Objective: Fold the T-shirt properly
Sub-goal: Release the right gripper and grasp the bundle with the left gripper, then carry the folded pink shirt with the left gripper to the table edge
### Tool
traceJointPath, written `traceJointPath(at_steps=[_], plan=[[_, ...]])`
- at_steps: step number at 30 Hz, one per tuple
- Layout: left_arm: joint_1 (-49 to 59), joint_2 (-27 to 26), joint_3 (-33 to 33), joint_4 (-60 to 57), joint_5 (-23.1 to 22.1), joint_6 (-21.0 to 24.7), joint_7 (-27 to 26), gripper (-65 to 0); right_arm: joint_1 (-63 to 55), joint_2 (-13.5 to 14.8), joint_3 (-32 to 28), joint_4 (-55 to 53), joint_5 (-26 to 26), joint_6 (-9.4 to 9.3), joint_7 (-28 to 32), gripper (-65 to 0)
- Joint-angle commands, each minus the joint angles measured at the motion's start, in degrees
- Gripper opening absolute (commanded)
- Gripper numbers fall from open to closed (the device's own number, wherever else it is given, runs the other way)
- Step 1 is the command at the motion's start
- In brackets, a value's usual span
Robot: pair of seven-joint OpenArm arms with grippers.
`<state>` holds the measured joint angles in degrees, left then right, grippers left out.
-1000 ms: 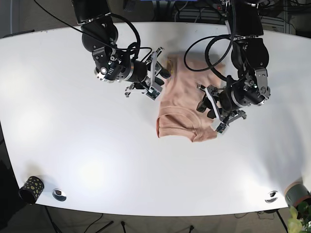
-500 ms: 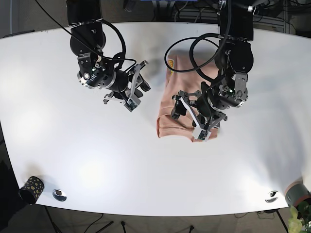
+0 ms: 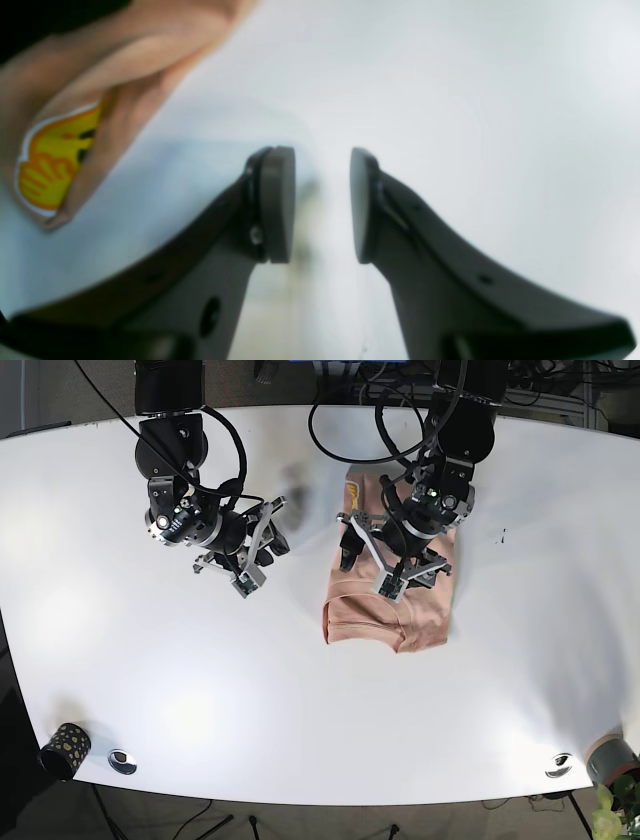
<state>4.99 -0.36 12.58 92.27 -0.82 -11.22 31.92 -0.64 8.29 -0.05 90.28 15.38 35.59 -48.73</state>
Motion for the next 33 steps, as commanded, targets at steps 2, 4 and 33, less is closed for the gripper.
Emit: traceJointPath(at_steps=[2, 4, 33], plan=[[-0.2, -0.3, -0.4, -2.64, 0.42, 0.28, -1.46, -20.4, 1.13, 0.28, 0.63, 1.02, 1.02, 0.14, 1.04, -47.7], [-0.12, -1.27, -0.58, -4.23, 0.34, 0.28, -1.46, -20.4, 1.13, 0.28, 0.63, 1.19, 0.93, 0.14, 1.04, -47.7], [-8.47, -35.38, -26.51, -41.24, -4.94, -24.25, 2.5, -20.4, 1.92, 0.28, 0.63, 2.42, 0.76, 0.14, 0.95, -47.7]])
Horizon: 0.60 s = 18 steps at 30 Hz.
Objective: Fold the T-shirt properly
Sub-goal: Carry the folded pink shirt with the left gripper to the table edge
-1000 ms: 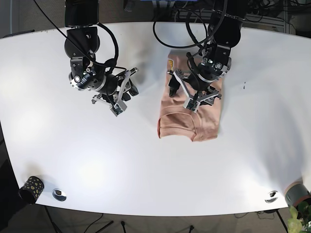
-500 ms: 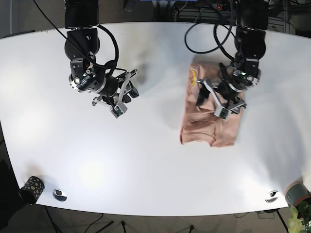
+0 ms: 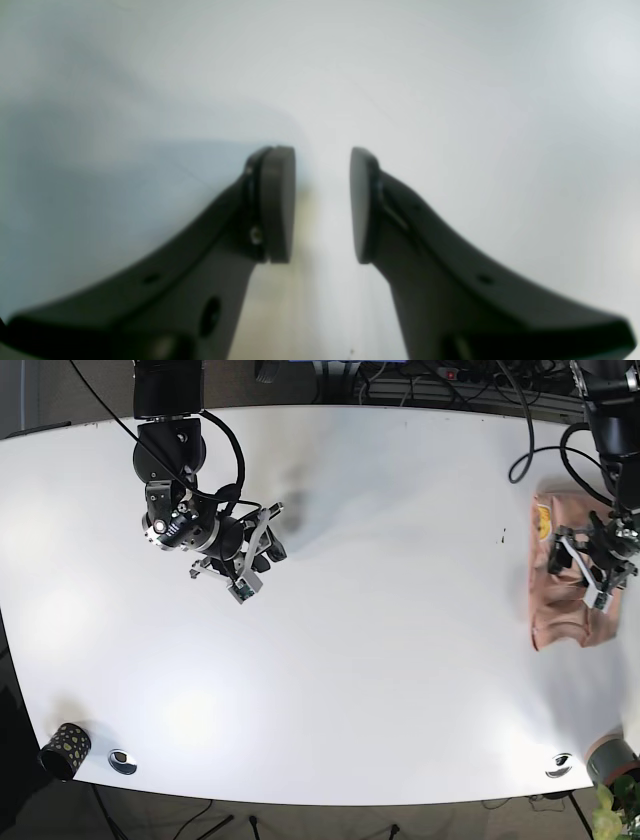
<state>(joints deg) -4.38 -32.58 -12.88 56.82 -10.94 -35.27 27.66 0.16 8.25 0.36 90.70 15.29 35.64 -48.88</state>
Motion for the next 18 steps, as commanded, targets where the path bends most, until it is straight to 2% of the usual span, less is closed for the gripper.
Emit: traceJointPath(at_steps=[1, 4, 6, 12, 18], plan=[[0.29, -4.39, -1.75, -8.25, 5.18, -0.73, 5.53, -20.4, 1.02, 0.32, 0.21, 2.36, 0.84, 0.1, 1.1, -47.7], [-1.38, -8.26, -2.28, -15.45, 5.27, -1.53, -0.71, -20.4, 0.85, 0.32, 0.21, 3.5, 0.84, 0.1, 1.1, -47.7], [-1.73, -10.46, -2.28, -17.92, 5.18, -1.7, -2.91, -20.4, 0.76, 0.32, 0.21, 4.03, 0.84, 0.1, 1.1, -47.7], [-1.73, -12.48, -2.81, -14.66, 5.09, -1.79, -3.88, -20.4, 0.76, 0.32, 0.21, 4.12, 0.84, 0.1, 1.1, -47.7], [-1.2, -12.74, -7.73, -6.22, 5.09, -1.7, -3.7, -20.4, 0.85, 0.32, 0.21, 4.12, 0.76, -0.17, 1.37, -47.7]])
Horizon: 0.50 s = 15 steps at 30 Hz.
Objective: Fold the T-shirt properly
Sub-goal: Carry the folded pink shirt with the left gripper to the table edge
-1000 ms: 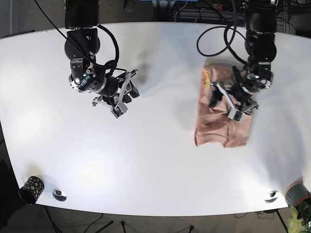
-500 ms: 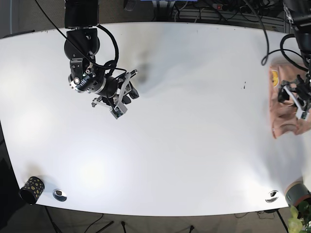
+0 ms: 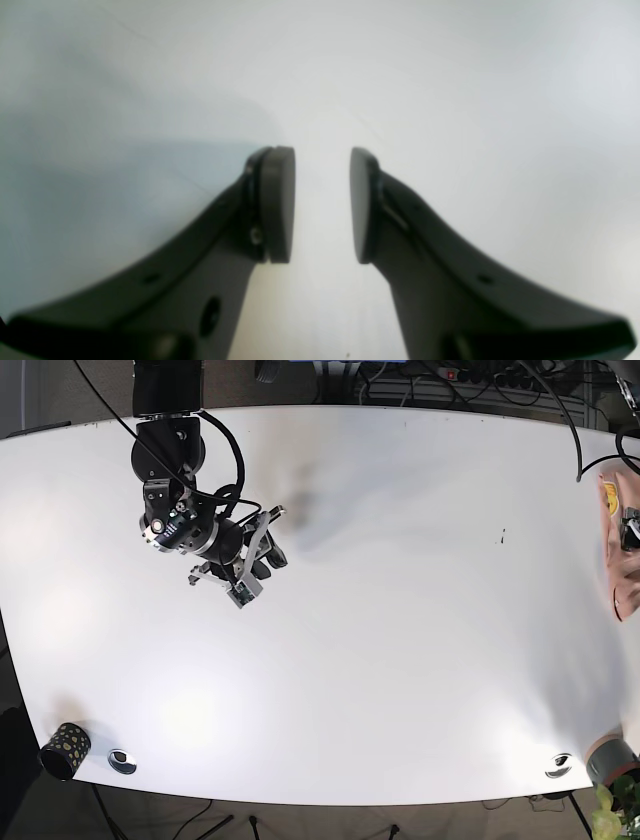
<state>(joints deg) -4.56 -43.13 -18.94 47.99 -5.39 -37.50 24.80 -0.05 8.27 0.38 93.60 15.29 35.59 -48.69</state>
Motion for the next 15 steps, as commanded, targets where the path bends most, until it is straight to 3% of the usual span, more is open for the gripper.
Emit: traceJointPath(at_steps=[1, 7, 12, 15], plan=[[-1.03, -1.66, -2.38, 3.49, -0.46, 0.62, -0.84, -20.4, 1.07, 0.3, 0.19, 1.12, 0.76, -0.12, 1.17, -47.7], [-1.03, 2.74, -3.87, 11.31, 0.07, 2.02, -0.93, -20.6, 1.42, 1.71, 0.19, 1.12, 0.76, -0.21, 2.31, -47.7], [-1.03, 7.93, -3.79, 16.41, 0.07, 6.77, -1.28, -20.3, 1.33, 2.76, 0.19, 0.86, -0.65, -0.47, 8.47, -47.7], [-1.03, 11.0, -3.61, 19.22, 0.07, 9.23, -1.46, -20.3, 1.07, 2.58, 0.19, 0.86, -6.81, -3.02, 12.86, -47.7]])
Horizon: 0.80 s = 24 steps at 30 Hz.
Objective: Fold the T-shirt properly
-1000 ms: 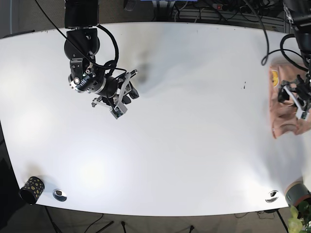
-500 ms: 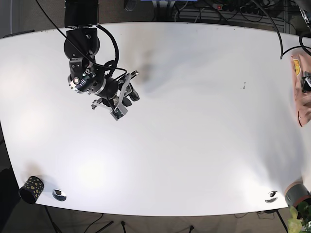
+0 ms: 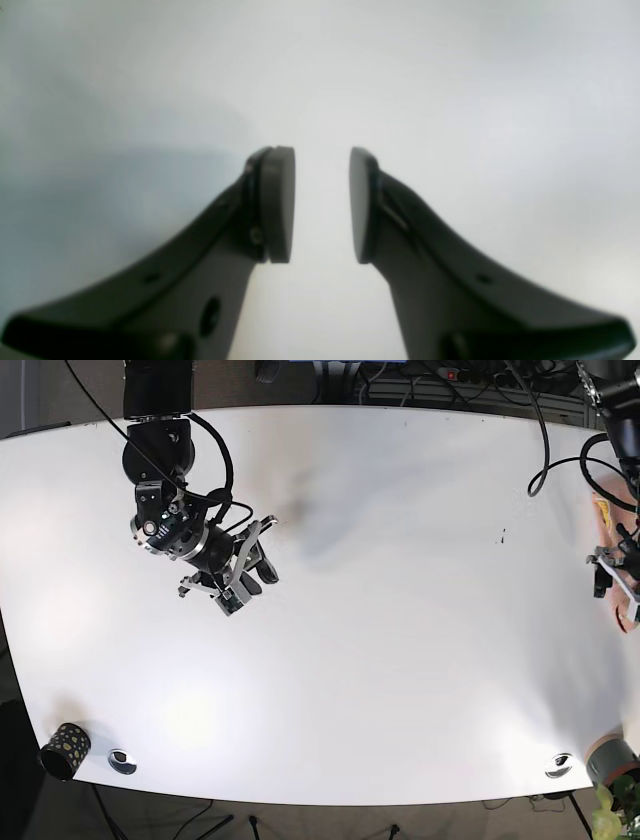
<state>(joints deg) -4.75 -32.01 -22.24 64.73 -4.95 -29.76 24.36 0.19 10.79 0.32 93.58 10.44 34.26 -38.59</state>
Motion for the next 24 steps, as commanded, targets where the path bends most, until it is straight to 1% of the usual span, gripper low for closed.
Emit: traceJointPath(at_steps=[1, 3, 5, 7, 8, 11, 14, 16, 18, 21, 24], plan=[[-0.83, 0.67, 0.13, 3.45, -0.37, 2.37, -1.02, -20.4, 0.83, -0.19, 0.25, 0.88, -4.06, -2.66, 4.35, -47.7], [-0.92, 2.51, 0.83, 4.77, -0.37, 3.78, -1.99, -20.4, 0.74, -0.37, 0.34, 0.79, -7.4, -3.98, 7.42, -47.7], [-0.83, 5.77, 1.71, 6.52, -0.37, 6.24, -5.85, -20.4, 0.47, -0.46, 0.34, 0.71, -11.36, -5.91, 12.7, -47.7], [-0.39, 7.88, 2.33, 6.88, -0.37, 7.82, -9.11, -20.4, -0.32, -0.46, 0.34, 0.71, -13.12, -7.32, 15.69, -47.7], [0.58, 9.2, 2.77, 6.88, -0.37, 9.05, -11.83, -20.4, -0.67, -0.37, 0.34, 0.71, -14.26, -8.55, 17.97, -47.7], [2.25, 12.19, 4.79, 6.96, -0.37, 11.87, -17.9, -20.4, -1.11, -0.19, 0.52, 0.27, -16.19, -11.27, 22.63, -47.7], [3.74, 14.73, 7.43, 7.14, -0.37, 13.98, -22.73, -20.4, -1.55, -0.46, 3.33, -1.67, -16.37, -13.12, 26.5, -47.7], [5.41, 15.7, 8.66, 7.49, -0.37, 15.38, -24.67, -20.4, -1.81, -0.54, 5.44, -2.99, -16.19, -13.56, 29.58, -47.7], [6.91, 16.84, 9.89, 8.72, -0.37, 17.23, -25.9, -20.4, -1.81, -0.63, 7.46, -5.1, -16.11, -13.56, 32.57, -47.7], [9.72, 18.25, 11.21, 11.8, -0.37, 18.64, -25.99, -20.4, -2.43, -0.63, 9.84, -6.68, -16.02, -13.56, 35.12, -47.7], [14.2, 19.83, 11.29, 16.72, -0.37, 18.81, -25.9, -20.4, -5.42, -0.63, 11.42, -6.77, -16.02, -13.56, 37.23, -47.7]])
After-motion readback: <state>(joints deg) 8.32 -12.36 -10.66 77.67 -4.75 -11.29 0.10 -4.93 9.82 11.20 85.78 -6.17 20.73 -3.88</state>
